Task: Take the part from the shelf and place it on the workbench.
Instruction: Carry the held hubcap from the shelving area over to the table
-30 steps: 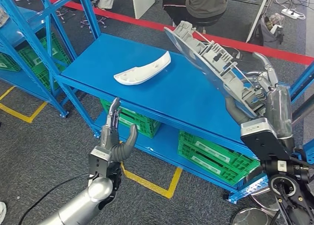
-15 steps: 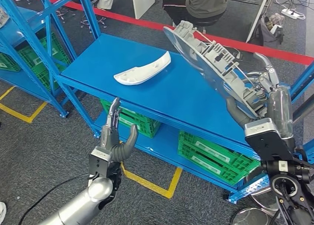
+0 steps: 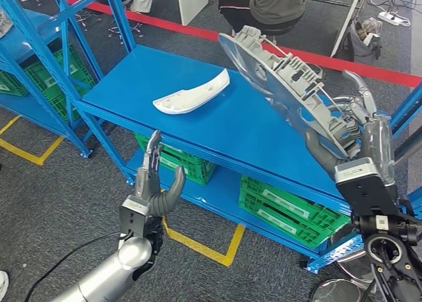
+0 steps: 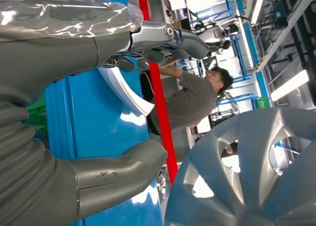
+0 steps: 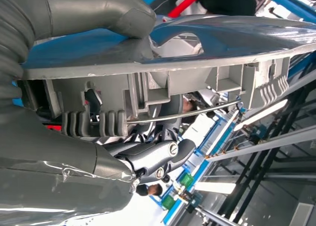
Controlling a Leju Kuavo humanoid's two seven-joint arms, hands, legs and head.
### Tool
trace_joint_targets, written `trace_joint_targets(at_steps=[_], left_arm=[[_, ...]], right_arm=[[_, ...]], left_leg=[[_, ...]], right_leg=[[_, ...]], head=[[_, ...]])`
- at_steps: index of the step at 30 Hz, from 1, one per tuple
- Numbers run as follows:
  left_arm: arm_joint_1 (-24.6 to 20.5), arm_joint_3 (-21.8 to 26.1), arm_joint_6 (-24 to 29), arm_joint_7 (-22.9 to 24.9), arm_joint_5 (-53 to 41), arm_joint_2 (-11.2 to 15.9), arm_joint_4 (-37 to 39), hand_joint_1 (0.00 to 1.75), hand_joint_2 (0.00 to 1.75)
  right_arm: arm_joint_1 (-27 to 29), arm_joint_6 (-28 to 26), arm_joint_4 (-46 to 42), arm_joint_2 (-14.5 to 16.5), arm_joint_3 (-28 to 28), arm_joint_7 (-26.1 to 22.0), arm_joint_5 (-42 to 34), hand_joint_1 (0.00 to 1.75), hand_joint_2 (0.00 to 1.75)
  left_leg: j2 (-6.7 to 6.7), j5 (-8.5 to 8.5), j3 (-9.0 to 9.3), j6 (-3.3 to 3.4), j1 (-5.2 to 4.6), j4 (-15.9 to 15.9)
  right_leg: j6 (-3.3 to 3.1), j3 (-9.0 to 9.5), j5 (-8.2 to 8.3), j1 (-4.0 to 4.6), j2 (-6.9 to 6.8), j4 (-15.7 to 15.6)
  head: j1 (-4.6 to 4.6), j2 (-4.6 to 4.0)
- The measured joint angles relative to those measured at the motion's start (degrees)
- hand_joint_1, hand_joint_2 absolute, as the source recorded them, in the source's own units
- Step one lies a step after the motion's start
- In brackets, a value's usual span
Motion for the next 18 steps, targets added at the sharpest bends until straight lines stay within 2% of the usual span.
trace_joint_targets(at_steps=[18], left_arm=[[0.02, 0.45, 0.00, -0.11, -0.29, 0.26, -0.02, 0.00, 1.75]], right_arm=[[2.76, -0.37, 0.08, 0.00, -0.04, -1.27, -0.08, 1.75, 1.75]], left_leg=[[0.00, 0.00, -0.01, 0.00, 0.00, 0.00]], right_leg=[[0.00, 0.01, 0.00, 0.00, 0.00, 0.00]], head=[[0.01, 0.01]])
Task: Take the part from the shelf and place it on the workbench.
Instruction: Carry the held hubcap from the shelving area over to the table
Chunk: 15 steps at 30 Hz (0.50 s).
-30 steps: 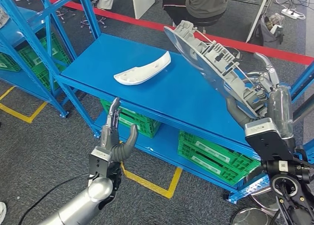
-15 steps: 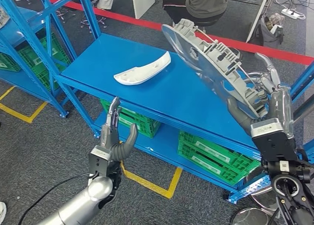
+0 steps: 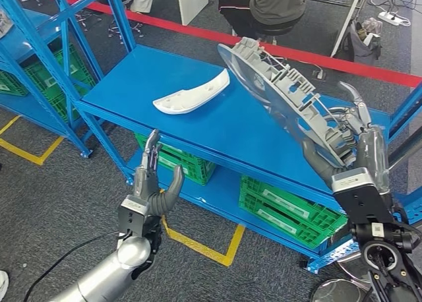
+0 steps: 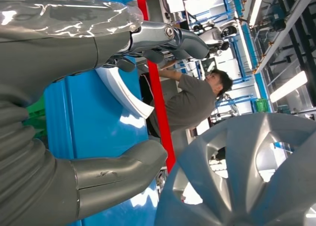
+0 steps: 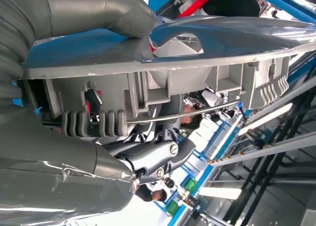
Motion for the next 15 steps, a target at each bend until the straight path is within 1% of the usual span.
trace_joint_targets(at_steps=[9, 15], left_arm=[[0.02, 0.09, 0.00, 0.02, -0.09, 0.02, -0.02, 0.00, 1.75], [-0.01, 0.09, 0.00, 0.02, 0.02, 0.00, -0.01, 0.00, 1.75]], right_arm=[[1.37, -0.08, 0.44, 0.00, 0.20, 0.01, -0.39, 1.75, 1.75], [2.29, -0.09, 1.00, 0.00, 0.21, -0.22, -0.36, 1.75, 1.75]], left_leg=[[-0.01, -0.17, -0.07, 0.24, -0.07, 0.20], [0.00, -0.54, -0.36, 0.80, -0.11, 0.83]], right_leg=[[0.12, 0.03, -0.08, -0.07, -0.01, -0.03], [0.50, 0.04, -0.28, -0.10, 0.01, -0.04]], head=[[-0.01, -0.01], [0.00, -0.01]])
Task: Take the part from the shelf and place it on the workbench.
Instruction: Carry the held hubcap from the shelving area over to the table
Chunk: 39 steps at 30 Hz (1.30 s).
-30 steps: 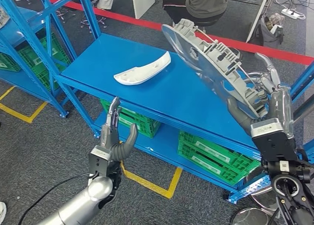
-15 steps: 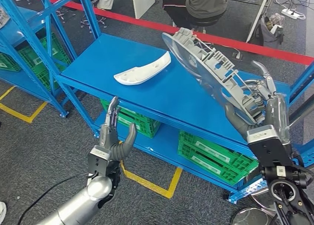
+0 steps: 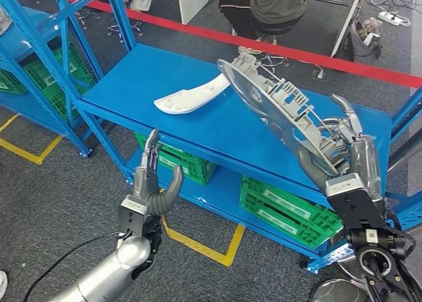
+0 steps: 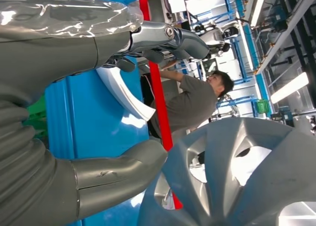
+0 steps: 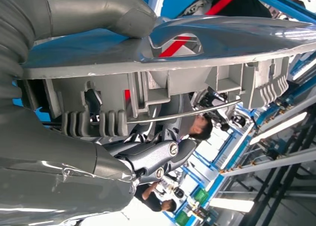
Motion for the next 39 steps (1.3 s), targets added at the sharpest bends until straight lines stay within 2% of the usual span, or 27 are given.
trace_joint_targets(at_steps=[3, 5, 6, 8, 9, 10, 11, 12, 14, 16, 18, 19, 20, 21, 22, 23, 25, 26, 27, 28, 30, 32, 33, 34, 36, 38, 39], left_arm=[[-0.03, -0.01, 0.00, -0.01, 0.01, -0.03, -0.03, 0.00, 1.75], [-0.05, -0.01, 0.00, -0.05, 0.00, -0.10, -0.08, 0.00, 1.75], [-0.06, -0.02, 0.00, -0.08, 0.03, -0.16, -0.10, 0.00, 1.75], [-0.07, -0.02, 0.00, -0.10, 0.21, -0.21, -0.10, 0.00, 1.75], [-0.05, -0.02, 0.00, -0.11, 0.32, -0.22, -0.10, 0.00, 1.75], [-0.03, -0.02, 0.00, -0.12, 0.40, -0.22, -0.09, 0.00, 1.75], [-0.03, -0.02, 0.00, -0.16, 0.48, -0.23, -0.09, 0.00, 1.75], [-0.07, -0.02, 0.00, -0.21, 0.56, -0.24, -0.08, 0.00, 1.75], [-0.28, -0.02, 0.00, -0.40, 0.80, -0.32, -0.07, 0.00, 1.75], [-0.59, -0.07, 0.00, -0.63, 1.01, -0.41, -0.01, 0.00, 1.75], [-0.67, -0.13, 0.01, -0.81, 1.13, -0.42, 0.04, 0.00, 1.75], [-0.64, -0.14, 0.01, -0.87, 1.17, -0.39, 0.05, 0.00, 1.75], [-0.71, -0.15, 0.01, -0.93, 1.19, -0.36, 0.05, 0.00, 1.75], [-0.89, -0.15, 0.02, -0.99, 1.20, -0.33, 0.06, 0.00, 1.75], [-1.05, -0.16, 0.01, -1.03, 1.24, -0.33, 0.07, 0.00, 1.75], [-1.20, -0.18, 0.01, -1.07, 1.27, -0.35, 0.08, 0.00, 1.75], [-1.19, -0.23, 0.00, -1.07, 1.34, -0.40, 0.15, 0.00, 1.75], [-1.16, -0.25, 0.00, -1.07, 1.36, -0.41, 0.20, 0.00, 1.75], [-1.15, -0.26, 0.00, -1.08, 1.37, -0.41, 0.25, 0.00, 1.75], [-1.17, -0.26, 0.00, -1.09, 1.38, -0.40, 0.28, 0.00, 1.75], [-1.31, -0.26, 0.00, -1.13, 1.38, -0.42, 0.30, 0.00, 1.75], [-1.42, -0.26, 0.00, -1.21, 1.39, -0.44, 0.32, 0.00, 1.75], [-1.41, -0.26, 0.00, -1.25, 1.39, -0.43, 0.32, 0.00, 1.75], [-1.38, -0.26, 0.01, -1.27, 1.40, -0.42, 0.33, 0.00, 1.75], [-1.46, -0.26, 0.01, -1.28, 1.39, -0.42, 0.33, 0.00, 1.75], [-1.59, -0.27, 0.00, -1.28, 1.39, -0.54, 0.35, 0.00, 1.75], [-1.59, -0.27, 0.00, -1.28, 1.39, -0.62, 0.38, 0.00, 1.75]], right_arm=[[0.03, 0.00, 0.11, 0.00, -0.01, -0.03, 0.00, 1.75, 1.75], [0.07, 0.00, 0.11, 0.00, -0.04, -0.05, 0.00, 1.75, 1.75], [0.07, 0.00, 0.12, 0.00, -0.06, -0.09, 0.00, 1.75, 1.75], [0.13, 0.00, 0.15, 0.00, -0.05, -0.18, 0.00, 1.75, 1.75], [0.23, 0.00, 0.19, 0.00, -0.05, -0.20, -0.01, 1.75, 1.75], [0.36, 0.00, 0.23, 0.00, -0.05, -0.20, -0.01, 1.75, 1.75], [0.48, 0.00, 0.29, 0.00, -0.06, -0.19, -0.02, 1.75, 1.75], [0.56, 0.01, 0.34, 0.00, -0.07, -0.18, -0.02, 1.75, 1.75], [0.63, 0.02, 0.42, 0.00, -0.10, -0.23, -0.03, 1.75, 1.75], [0.77, 0.02, 0.48, 0.00, -0.18, -0.32, -0.09, 1.75, 1.75], [0.95, 0.03, 0.57, 0.01, -0.27, -0.32, -0.13, 1.75, 1.75], [0.96, 0.03, 0.62, 0.02, -0.30, -0.29, -0.11, 1.75, 1.75], [0.93, 0.04, 0.64, 0.04, -0.33, -0.28, -0.10, 1.75, 1.75], [0.90, 0.03, 0.65, 0.05, -0.37, -0.29, -0.09, 1.75, 1.75], [0.88, 0.03, 0.65, 0.07, -0.42, -0.32, -0.08, 1.75, 1.75], [0.90, 0.03, 0.66, 0.07, -0.46, -0.34, -0.08, 1.75, 1.75], [1.01, 0.08, 0.69, 0.07, -0.51, -0.32, -0.09, 1.75, 1.75], [1.08, 0.15, 0.71, 0.07, -0.50, -0.31, -0.09, 1.75, 1.75], [1.13, 0.23, 0.72, 0.07, -0.49, -0.30, -0.09, 1.75, 1.75], [1.16, 0.30, 0.72, 0.07, -0.49, -0.31, -0.09, 1.75, 1.75], [1.12, 0.38, 0.70, 0.07, -0.49, -0.33, -0.09, 1.75, 1.75], [1.03, 0.41, 0.70, 0.07, -0.50, -0.34, -0.09, 1.75, 1.75], [0.96, 0.43, 0.70, 0.07, -0.50, -0.35, -0.09, 1.75, 1.75], [0.93, 0.44, 0.69, 0.07, -0.51, -0.35, -0.09, 1.75, 1.75], [0.90, 0.49, 0.68, 0.07, -0.54, -0.37, -0.09, 1.75, 1.75], [0.94, 0.51, 0.68, 0.07, -0.56, -0.42, -0.09, 1.75, 1.75], [1.00, 0.51, 0.69, 0.07, -0.56, -0.44, -0.09, 1.75, 1.75]], left_leg=[[0.05, 0.01, 0.18, 0.46, 0.19, -0.26], [0.07, 0.26, 0.96, 0.87, 0.57, -1.17], [0.07, 0.34, 1.36, 1.04, 0.76, -1.53], [-0.10, 0.24, 1.65, 1.18, 0.70, -1.62], [-0.33, 0.15, 1.68, 1.14, 0.73, -1.58], [-0.66, 0.03, 1.72, 1.03, 0.78, -1.52], [-1.12, -0.13, 1.80, 0.82, 0.86, -1.40], [-1.66, -0.32, 1.90, 0.56, 0.98, -1.21], [-2.69, -0.80, 1.82, -0.11, 1.16, -0.69], [-3.86, -0.91, 1.16, -0.87, 1.33, -0.29], [-5.52, -0.65, 0.59, -1.71, 1.60, -0.33], [-5.29, -0.72, 0.44, -2.03, 1.64, -0.13], [-3.78, -1.13, -0.07, -2.26, 1.46, 0.77], [-1.31, -2.17, -1.32, -2.43, 1.23, 3.06], [1.70, -3.68, -3.27, -2.52, 1.04, 6.67], [3.86, -5.37, -5.74, -2.60, 0.90, 11.00], [5.38, -7.07, -9.70, -2.62, 0.92, 17.44], [5.52, -6.34, -10.00, -2.49, 0.90, 17.50], [5.75, -4.60, -8.94, -2.26, 0.81, 15.09], [6.57, -2.35, -6.75, -1.87, 0.61, 10.81], [9.14, 0.56, -2.67, -0.92, -0.23, 2.98], [9.79, 0.91, -1.49, -0.23, -0.88, 0.52], [8.86, 0.97, -1.48, 0.02, -0.86, 0.42], [8.07, 0.99, -1.31, 0.23, -0.74, 0.27], [6.60, 1.07, -0.86, 0.77, -0.32, -0.11], [5.12, 1.05, -0.63, 1.17, -0.11, -0.20], [4.28, 1.02, -0.61, 1.26, -0.12, -0.18]], right_leg=[[0.41, 0.07, -0.14, -0.02, 0.00, -0.19], [0.82, -0.55, -1.34, 0.15, -1.03, 1.46], [1.00, -1.76, -2.80, 0.17, -1.77, 4.17], [1.36, -5.69, -6.40, -0.03, -2.96, 12.46], [1.53, -7.52, -7.41, -0.20, -3.15, 15.88], [1.68, -8.43, -7.27, -0.35, -3.24, 17.28], [1.80, -8.08, -5.91, -0.51, -3.20, 16.14], [1.90, -6.68, -3.72, -0.70, -2.85, 12.87], [2.12, -2.73, -0.35, -1.32, 0.28, 4.76], [2.09, -0.72, 0.10, -1.60, 2.81, 1.20], [1.52, -0.44, -0.14, -1.41, 1.76, 1.14], [1.13, -0.29, -0.19, -1.42, 0.82, 1.04], [0.67, -0.09, -0.22, -1.47, -0.21, 0.93], [0.25, 0.08, -0.27, -1.49, -1.29, 0.77], [-0.09, 0.17, -0.37, -1.29, -2.42, 0.72], [-0.39, 0.20, -0.50, -1.07, -3.53, 0.72], [-0.71, 0.26, -0.73, -0.61, -5.75, 0.72], [-0.78, 0.35, -0.85, -0.43, -6.76, 0.72], [-0.80, 0.51, -1.00, -0.28, -7.71, 0.72], [-0.75, 0.76, -1.19, -0.15, -8.55, 0.72], [-0.42, 1.25, -1.68, 0.27, -9.97, 0.72], [0.06, 1.66, -2.09, 0.61, -11.22, 0.64], [0.31, 1.92, -2.25, 0.62, -11.87, 0.56], [0.62, 2.04, -2.59, 0.50, -11.95, 0.61], [1.10, 1.25, -4.43, 0.16, -9.26, 3.02], [1.36, -2.26, -7.87, -0.07, -5.33, 10.49], [1.44, -4.47, -9.30, -0.09, -4.44, 14.71]], head=[[-0.02, 0.00], [0.13, 0.00], [0.27, 0.00], [0.51, 0.00], [0.50, 0.00], [0.50, 0.00], [0.51, 0.00], [0.51, 0.00], [0.56, 0.00], [0.55, 0.00], [0.50, 0.00], [0.48, 0.00], [0.26, 0.00], [-0.13, 0.00], [-0.50, 0.00], [-0.87, 0.00], [-1.08, 0.00], [-1.16, 0.00], [-1.28, 0.00], [-1.41, 0.01], [-1.52, 0.01], [-1.31, 0.00], [-1.17, 0.00], [-1.11, 0.00], [-0.78, 0.00], [-0.27, 0.00], [-0.12, 0.00]])
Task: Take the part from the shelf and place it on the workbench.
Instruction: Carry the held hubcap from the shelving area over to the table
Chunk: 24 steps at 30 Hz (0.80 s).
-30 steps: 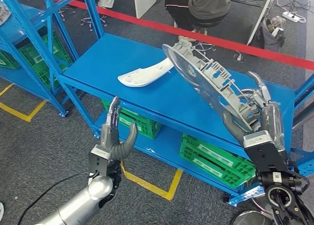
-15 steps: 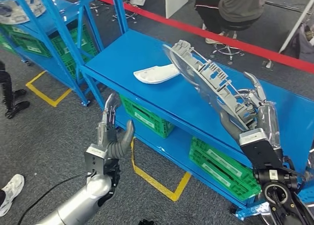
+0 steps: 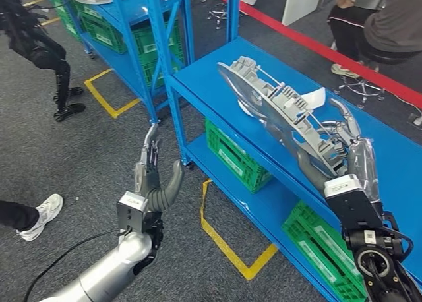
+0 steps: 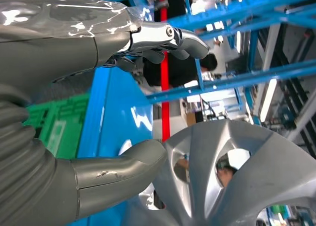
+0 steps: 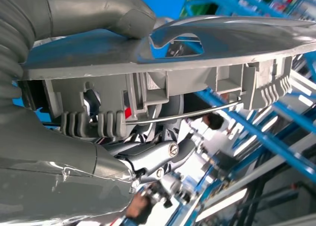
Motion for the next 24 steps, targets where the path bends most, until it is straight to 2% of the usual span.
trace_joint_targets(at_steps=[1, 2, 3, 4, 6, 7, 8, 10, 11, 12, 14, 15, 16, 17, 18, 19, 21, 22, 23, 24], left_arm=[[0.02, 0.00, 0.00, 0.01, 0.01, -0.05, 0.04, 0.00, 1.75], [0.03, 0.00, 0.00, 0.01, 0.00, -0.08, 0.09, 0.00, 1.75], [0.03, 0.00, 0.00, 0.01, -0.02, -0.08, 0.11, 0.00, 1.75], [0.03, 0.01, 0.00, 0.01, -0.05, -0.09, 0.13, 0.00, 1.75], [0.01, 0.01, 0.00, 0.02, -0.12, -0.09, 0.14, 0.00, 1.75], [0.00, 0.01, 0.00, 0.06, -0.16, -0.09, 0.15, 0.00, 1.75], [0.03, 0.01, 0.00, 0.11, -0.23, -0.08, 0.15, 0.00, 1.75], [0.25, 0.05, 0.01, 0.24, -0.44, 0.00, 0.14, 0.00, 1.75], [0.40, 0.09, 0.02, 0.29, -0.57, 0.08, 0.13, 0.00, 1.75], [0.45, 0.13, 0.02, 0.34, -0.70, 0.16, 0.11, 0.00, 1.75], [0.40, 0.17, 0.02, 0.42, -0.88, 0.24, 0.10, 0.00, 1.75], [0.37, 0.17, 0.02, 0.47, -0.92, 0.25, 0.10, 0.00, 1.75], [0.43, 0.17, 0.02, 0.52, -0.93, 0.25, 0.10, 0.00, 1.75], [0.50, 0.16, 0.02, 0.63, -0.94, 0.26, 0.10, 0.00, 1.75], [0.55, 0.16, 0.02, 0.76, -0.94, 0.28, 0.10, 0.00, 1.75], [0.56, 0.17, 0.02, 0.88, -0.95, 0.31, 0.10, 0.00, 1.75], [0.52, 0.18, 0.02, 1.02, -1.01, 0.36, 0.10, 0.00, 1.75], [0.52, 0.19, 0.02, 1.02, -1.05, 0.36, 0.09, 0.00, 1.75], [0.55, 0.19, 0.02, 1.02, -1.10, 0.36, 0.09, 0.00, 1.75], [0.61, 0.19, 0.02, 1.02, -1.11, 0.36, 0.08, 0.00, 1.75]], right_arm=[[0.11, 0.02, 0.01, 0.00, -0.01, 0.00, -0.01, 1.75, 1.75], [0.23, 0.08, 0.02, 0.00, -0.01, 0.00, -0.01, 1.75, 1.75], [0.32, 0.20, 0.03, 0.00, -0.01, 0.00, -0.03, 1.75, 1.75], [0.35, 0.38, 0.03, 0.00, -0.01, -0.05, -0.07, 1.75, 1.75], [0.24, 0.74, 0.06, 0.00, -0.02, -0.27, -0.25, 1.75, 1.75], [0.14, 0.90, 0.08, 0.00, -0.02, -0.43, -0.38, 1.75, 1.75], [0.05, 1.02, 0.10, 0.00, -0.01, -0.56, -0.52, 1.75, 1.75], [-0.11, 1.22, 0.10, 0.00, 0.02, -0.67, -0.75, 1.75, 1.75], [-0.14, 1.30, 0.11, 0.01, 0.03, -0.67, -0.82, 1.75, 1.75], [-0.20, 1.35, 0.11, 0.03, 0.03, -0.68, -0.88, 1.75, 1.75], [-0.36, 1.40, 0.13, 0.07, 0.01, -0.73, -0.95, 1.75, 1.75], [-0.44, 1.40, 0.14, 0.09, -0.01, -0.74, -0.96, 1.75, 1.75], [-0.46, 1.40, 0.17, 0.09, -0.02, -0.73, -0.97, 1.75, 1.75], [-0.45, 1.44, 0.22, 0.09, -0.01, -0.69, -1.04, 1.75, 1.75], [-0.43, 1.51, 0.27, 0.09, 0.02, -0.67, -1.20, 1.75, 1.75], [-0.42, 1.61, 0.31, 0.09, 0.05, -0.67, -1.44, 1.75, 1.75], [-0.43, 1.83, 0.29, 0.09, 0.13, -0.84, -2.16, 1.75, 1.75], [-0.44, 1.90, 0.26, 0.09, 0.16, -0.97, -2.46, 1.75, 1.75], [-0.44, 1.92, 0.16, 0.09, 0.21, -1.09, -2.70, 1.75, 1.75], [-0.43, 1.92, 0.03, 0.09, 0.26, -1.16, -2.90, 1.75, 1.75]], left_leg=[[-0.99, -0.03, 0.03, 0.03, -0.01, 0.04], [-1.98, -0.07, 0.08, 0.03, -0.01, 0.09], [-2.99, -0.13, 0.17, -0.02, 0.00, 0.17], [-3.98, -0.24, 0.29, -0.11, 0.01, 0.28], [-5.68, -0.41, 0.25, -0.46, 0.10, 0.56], [-6.38, -0.39, -0.02, -0.73, 0.24, 0.67], [-7.08, -0.26, -0.37, -1.06, 0.44, 0.66], [-8.48, 0.08, -0.83, -1.81, 0.72, 0.42], [-7.90, -0.04, -0.97, -2.13, 0.54, 0.61], [-6.20, -0.73, -1.56, -2.40, 0.32, 1.82], [-1.34, -3.72, -4.82, -2.87, 0.07, 8.22], [0.19, -5.42, -7.25, -3.09, 0.22, 12.61], [0.83, -6.44, -9.36, -3.30, 0.41, 16.18], [1.08, -6.41, -10.49, -3.46, 0.58, 17.77], [1.30, -5.33, -10.35, -3.56, 0.70, 17.02], [1.79, -3.39, -8.85, -3.57, 0.77, 13.85], [4.37, 0.36, -4.22, -3.26, 0.56, 5.07], [5.32, 1.32, -2.62, -2.95, 0.38, 2.03], [5.78, 1.59, -1.82, -2.61, 0.19, 0.50], [5.25, 1.46, -1.73, -2.28, 0.00, 0.16]], right_leg=[[0.05, -1.76, -0.51, 0.02, 0.37, 2.93], [0.03, -2.54, 0.15, 0.03, 0.51, 3.61], [-0.07, -2.14, 2.03, 0.01, 0.71, 1.80], [-0.24, -0.75, 4.80, -0.01, 1.36, -2.14], [-0.65, 2.51, 8.53, -0.32, 4.37, -9.93], [-0.83, 3.61, 9.11, -0.39, 5.51, -12.31], [-0.95, 4.08, 8.83, -0.40, 6.08, -13.10], [-1.26, 4.68, 8.72, -0.42, 4.76, -13.89], [-1.50, 5.04, 8.84, -0.56, 3.98, -14.29], [-1.79, 5.47, 8.95, -0.73, 3.08, -14.74], [-2.28, 6.06, 8.98, -0.73, 1.29, -15.28], [-2.42, 6.16, 8.89, -0.65, 0.35, -15.31], [-2.47, 6.22, 8.77, -0.58, -0.55, -15.31], [-2.47, 6.29, 8.63, -0.56, -1.45, -15.30], [-2.40, 6.41, 8.47, -0.57, -2.28, -15.29], [-2.25, 6.61, 8.27, -0.59, -3.05, -15.27], [-1.71, 7.07, 7.66, -0.32, -4.37, -15.10], [-1.40, 7.26, 7.34, -0.10, -4.96, -15.04], [-1.10, 7.45, 7.05, 0.14, -5.52, -15.01], [-0.81, 7.65, 6.81, 0.28, -6.15, -15.02]], head=[[0.08, 0.00], [0.10, 0.00], [0.13, 0.01], [0.15, 0.01], [0.06, 0.01], [0.08, 0.00], [0.09, 0.00], [0.23, 0.00], [0.18, 0.00], [-0.11, 0.00], [-0.73, 0.00], [-0.98, 0.00], [-1.02, 0.00], [-1.04, 0.00], [-1.10, 0.00], [-1.21, 0.00], [-1.58, 0.00], [-1.62, 0.00], [-1.53, 0.00], [-1.35, 0.01]])
